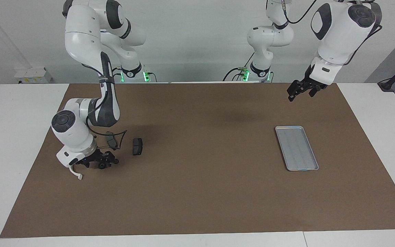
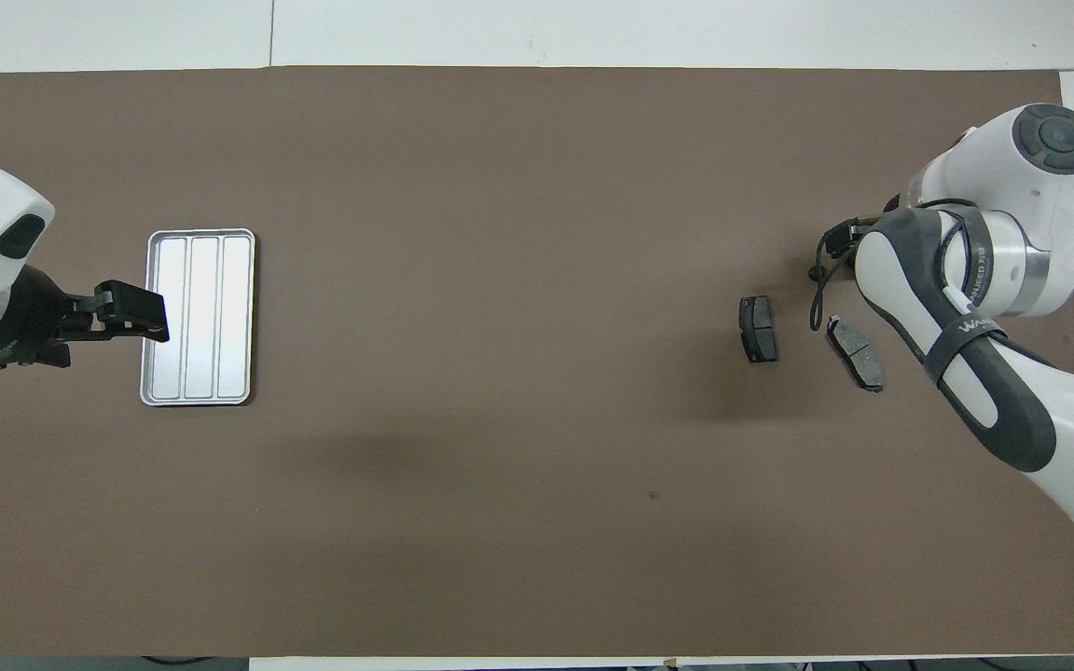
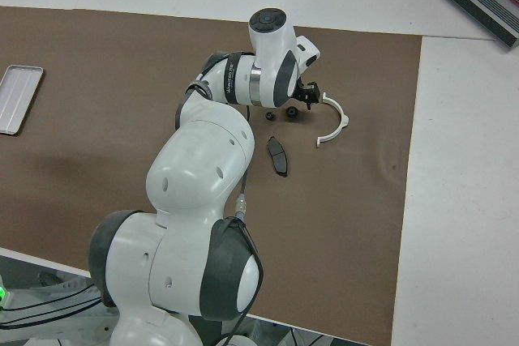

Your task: Pick bearing gear from pile to tray

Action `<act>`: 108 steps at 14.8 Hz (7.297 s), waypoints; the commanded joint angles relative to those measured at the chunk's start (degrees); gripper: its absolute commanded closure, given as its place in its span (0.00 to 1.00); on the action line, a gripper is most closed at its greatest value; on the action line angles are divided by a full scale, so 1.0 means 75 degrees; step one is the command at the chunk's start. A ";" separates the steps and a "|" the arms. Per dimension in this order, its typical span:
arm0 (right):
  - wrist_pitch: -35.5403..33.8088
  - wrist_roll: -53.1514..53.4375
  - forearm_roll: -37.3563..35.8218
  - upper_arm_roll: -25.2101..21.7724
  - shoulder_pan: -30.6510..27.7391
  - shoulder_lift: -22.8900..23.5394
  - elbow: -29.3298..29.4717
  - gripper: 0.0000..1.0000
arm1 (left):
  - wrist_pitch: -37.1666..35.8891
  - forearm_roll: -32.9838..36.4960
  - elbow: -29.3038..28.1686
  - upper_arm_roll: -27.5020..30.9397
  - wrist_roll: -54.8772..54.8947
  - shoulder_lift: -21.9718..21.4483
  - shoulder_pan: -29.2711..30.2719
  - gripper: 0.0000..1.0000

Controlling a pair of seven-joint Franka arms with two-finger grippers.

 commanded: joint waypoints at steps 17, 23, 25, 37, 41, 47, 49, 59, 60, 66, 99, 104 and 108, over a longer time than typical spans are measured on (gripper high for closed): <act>-0.0339 -0.0411 0.0075 0.0069 -0.0016 -0.0405 0.0113 1.00 | 0.1294 -0.0087 -0.0894 0.0061 -0.0407 -0.0338 -0.0163 0.00; -0.2145 0.1050 0.0063 0.0069 0.0955 -0.0606 0.2048 0.99 | 0.1377 -0.0087 -0.1011 0.0061 -0.0407 -0.0338 -0.0163 0.00; -0.2309 0.2372 0.0052 0.0069 0.1715 -0.0711 0.1990 0.99 | 0.1377 -0.0099 -0.1035 0.0061 -0.0407 -0.0338 -0.0163 0.00; -0.0579 0.7453 0.0064 0.0104 0.4590 -0.1016 0.0398 1.00 | 0.1857 -0.0110 -0.1351 0.0061 -0.0782 -0.0302 -0.0351 0.00; 0.0254 0.7546 0.0075 0.0104 0.4835 -0.0584 0.0034 1.00 | 0.1927 -0.0110 -0.1363 0.0061 -0.0841 -0.0233 -0.0362 0.00; 0.0866 0.7828 0.0075 0.0104 0.4989 -0.0090 -0.0002 1.00 | 0.2103 -0.0122 -0.1293 0.0073 -0.1274 -0.0010 -0.0842 0.00; 0.0994 0.7828 0.0075 0.0104 0.4989 -0.0044 -0.0084 1.00 | 0.2313 -0.0110 -0.1269 0.0073 -0.1706 0.0142 -0.1018 0.00; 0.1464 0.7735 0.0064 0.0104 0.4954 0.0121 -0.0272 0.74 | 0.2502 -0.0110 -0.1234 0.0073 -0.2188 0.0377 -0.1370 0.00; 0.1464 0.7699 0.0064 0.0104 0.4907 0.0121 -0.0260 0.36 | 0.2525 -0.0110 -0.1234 0.0073 -0.2200 0.0400 -0.1370 0.00; 0.0973 0.7350 0.0064 0.0104 0.4487 0.0062 0.0371 0.00 | 0.2607 -0.0122 -0.1223 0.0073 -0.2200 0.0436 -0.1370 0.00; 0.0490 -0.0914 0.0368 0.0104 0.0688 -0.0923 -0.0950 0.01 | 0.2783 -0.0075 0.3314 0.0389 -0.6337 0.5850 -0.4675 0.00; 0.0854 -0.1229 0.0368 0.0104 0.0571 -0.0875 -0.1220 0.01 | 0.3787 -0.0098 0.1805 0.0389 -0.6383 0.4891 -0.4663 0.00; 0.0912 -0.1406 0.0368 0.0092 0.0407 -0.0864 -0.1303 0.01 | 0.4424 -0.0110 0.1555 0.0389 -0.6724 0.4865 -0.4745 0.00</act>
